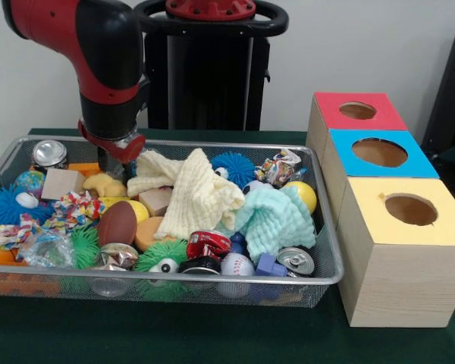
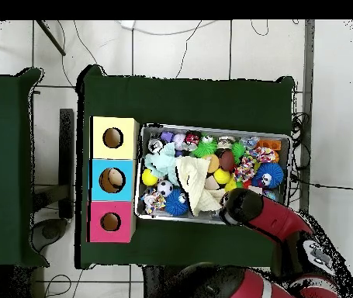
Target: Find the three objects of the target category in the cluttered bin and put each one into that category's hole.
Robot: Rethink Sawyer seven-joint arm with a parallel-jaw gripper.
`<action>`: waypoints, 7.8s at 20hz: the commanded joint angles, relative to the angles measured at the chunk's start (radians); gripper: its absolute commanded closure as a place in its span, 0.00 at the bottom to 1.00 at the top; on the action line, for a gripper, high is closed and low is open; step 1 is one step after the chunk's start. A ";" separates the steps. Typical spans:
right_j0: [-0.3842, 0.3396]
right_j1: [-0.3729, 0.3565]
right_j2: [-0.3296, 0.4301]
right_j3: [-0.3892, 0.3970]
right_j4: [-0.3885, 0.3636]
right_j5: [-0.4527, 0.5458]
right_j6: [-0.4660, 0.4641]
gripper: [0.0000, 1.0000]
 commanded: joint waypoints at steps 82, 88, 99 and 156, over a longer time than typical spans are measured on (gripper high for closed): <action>-0.275 -0.177 0.591 0.009 -0.449 0.077 -0.278 0.00; -0.280 -0.290 0.555 0.150 -0.444 0.019 -0.199 0.00; -0.251 -0.296 0.485 0.235 -0.483 -0.120 -0.125 0.00; -0.442 -0.099 0.505 0.198 -0.587 -0.250 -0.230 0.00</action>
